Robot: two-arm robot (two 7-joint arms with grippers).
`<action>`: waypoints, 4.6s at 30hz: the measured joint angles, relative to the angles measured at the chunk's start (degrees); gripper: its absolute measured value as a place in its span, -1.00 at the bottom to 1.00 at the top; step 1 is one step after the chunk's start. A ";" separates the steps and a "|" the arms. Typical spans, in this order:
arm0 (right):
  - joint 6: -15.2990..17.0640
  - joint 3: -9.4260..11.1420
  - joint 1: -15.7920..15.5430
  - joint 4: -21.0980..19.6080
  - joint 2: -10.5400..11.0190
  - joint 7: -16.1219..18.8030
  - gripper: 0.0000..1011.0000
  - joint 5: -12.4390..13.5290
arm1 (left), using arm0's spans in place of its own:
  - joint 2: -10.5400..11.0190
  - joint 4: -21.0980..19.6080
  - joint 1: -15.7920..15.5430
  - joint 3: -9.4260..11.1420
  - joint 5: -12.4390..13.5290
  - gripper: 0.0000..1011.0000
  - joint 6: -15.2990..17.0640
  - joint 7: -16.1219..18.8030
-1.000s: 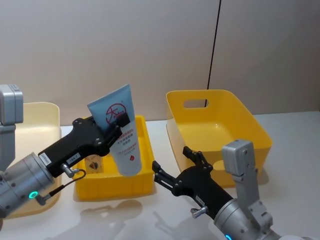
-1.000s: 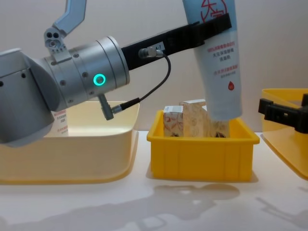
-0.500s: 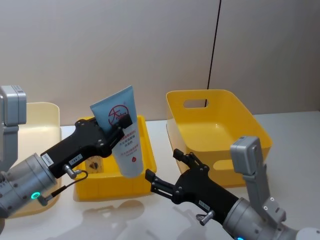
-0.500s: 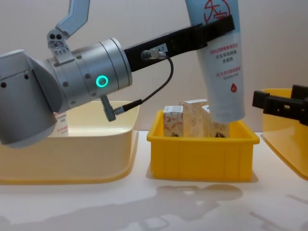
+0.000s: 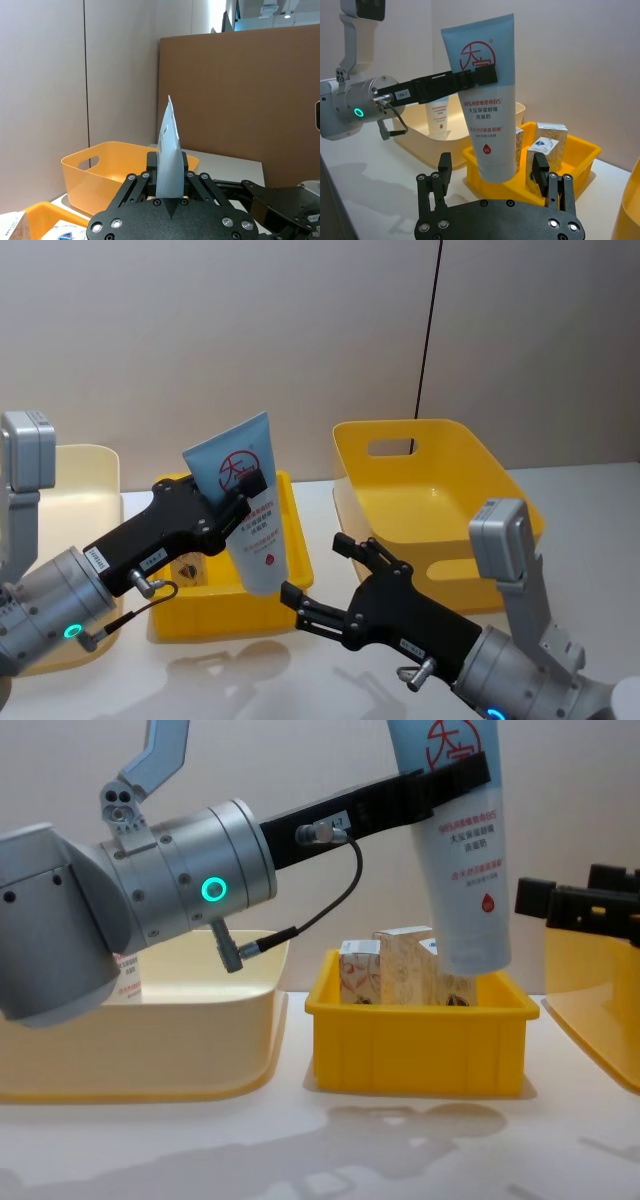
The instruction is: Bimanual collaborative sorting of washing and personal care products
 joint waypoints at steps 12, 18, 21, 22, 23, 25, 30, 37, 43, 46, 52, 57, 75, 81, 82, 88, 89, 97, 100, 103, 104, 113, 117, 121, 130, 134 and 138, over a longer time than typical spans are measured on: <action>-1.02 -1.70 2.64 0.83 -1.89 -3.51 0.98 -3.50 | -0.01 0.04 -0.02 0.05 -0.01 -0.55 0.00 0.00; -1.48 -3.11 5.36 2.93 -3.60 -4.62 0.98 -5.52 | -0.01 0.05 -0.01 0.04 -0.01 -0.55 0.00 0.00; -1.65 -3.86 6.68 4.11 -4.32 -4.67 0.98 -6.15 | -0.01 0.05 -0.01 0.04 -0.01 -0.55 0.00 0.00; -1.71 -4.03 6.96 4.37 -4.49 -4.67 0.98 -6.34 | -0.01 0.05 -0.01 0.04 -0.01 -0.55 0.00 0.00; -1.76 -4.43 7.62 5.05 -4.84 -4.65 0.98 -6.62 | -0.01 0.04 -0.01 0.04 -0.01 -0.55 0.00 0.00; -1.78 -4.60 7.91 5.35 -4.99 -4.60 0.98 -6.77 | -0.01 0.04 -0.01 0.04 -0.01 -0.55 0.00 0.00; -1.82 -5.93 9.79 7.37 -5.89 -3.91 0.98 -7.46 | -0.01 0.04 -0.01 0.04 -0.01 -0.55 0.00 0.00; -1.78 -7.55 11.68 9.71 -6.80 -3.19 0.98 -8.09 | -0.01 0.04 -0.01 0.04 -0.01 -0.55 0.00 0.00; -1.79 -8.33 12.41 10.79 -7.40 -3.14 0.98 -8.79 | -0.01 0.04 -0.01 0.03 -0.01 -0.55 0.00 0.01; -1.91 -8.76 12.77 11.46 -7.85 -3.45 0.98 -9.54 | -0.01 0.04 -0.01 0.04 -0.01 -0.55 0.00 0.01; -2.22 -9.21 13.17 12.23 -8.44 -4.13 0.98 -10.54 | -0.01 0.04 -0.01 0.03 -0.01 -0.55 0.00 0.01; -2.30 -9.42 13.35 12.59 -8.74 -4.43 0.82 -11.06 | -0.01 0.04 -0.01 0.04 -0.01 -0.55 0.00 0.01; -2.55 -9.75 13.65 13.18 -9.20 -4.97 0.26 -11.89 | -0.01 0.04 -0.01 0.04 0.00 -0.55 0.01 0.02; -2.56 -9.81 13.67 13.27 -9.25 -4.99 0.19 -12.01 | -0.02 0.04 -0.01 0.04 -0.02 -0.37 0.00 0.00; -2.55 -9.83 13.68 13.28 -9.26 -5.00 0.16 -12.03 | -0.02 0.04 -0.01 0.05 -0.02 -0.33 0.00 0.00; -2.56 -9.85 13.70 13.32 -9.29 -5.02 0.11 -12.06 | -0.01 0.04 -0.01 0.04 -0.02 0.05 0.00 0.00; -2.56 -9.86 13.71 13.32 -9.29 -5.02 0.10 -12.06 | -0.01 0.04 -0.01 0.04 -0.02 0.13 0.00 0.00; -2.56 -9.81 13.71 13.36 -9.33 -5.05 0.02 -12.13 | -0.01 0.04 -0.01 0.04 -0.01 0.61 0.00 0.00; -2.57 -9.57 13.50 13.23 -9.35 -5.22 0.01 -12.22 | -0.01 0.04 -0.01 0.04 -0.01 0.78 0.00 0.00; -2.60 -9.20 13.19 13.03 -9.35 -5.56 0.01 -12.30 | -0.01 0.04 -0.01 0.04 -0.01 0.93 0.00 0.00; -2.64 -8.84 12.89 12.83 -9.32 -5.91 0.02 -12.39 | -0.01 0.04 -0.01 0.04 -0.01 0.98 0.00 0.00; -2.77 -5.87 10.69 11.21 -8.96 -8.81 0.01 -13.11 | -0.01 0.04 -0.01 0.04 0.00 0.98 0.00 0.00; -2.88 -4.31 9.68 10.49 -8.75 -10.36 0.01 -13.57 | -0.01 0.04 -0.01 0.04 0.00 0.98 0.00 0.01; -3.07 -2.36 8.64 9.79 -8.55 -12.32 0.01 -14.24 | -0.01 0.04 -0.01 0.04 0.00 0.98 0.00 0.00; -4.04 1.26 8.36 9.85 -8.46 -15.78 0.02 -15.62 | -0.01 0.04 -0.01 0.03 0.00 0.98 0.00 0.00; -5.20 2.75 9.78 11.40 -8.62 -17.03 0.01 -16.26 | -0.01 0.04 -0.01 0.04 -0.01 0.98 0.00 0.00; -5.95 3.70 11.21 13.01 -8.86 -17.67 0.01 -16.62 | -0.01 0.04 -0.01 0.04 -0.01 0.98 0.00 0.01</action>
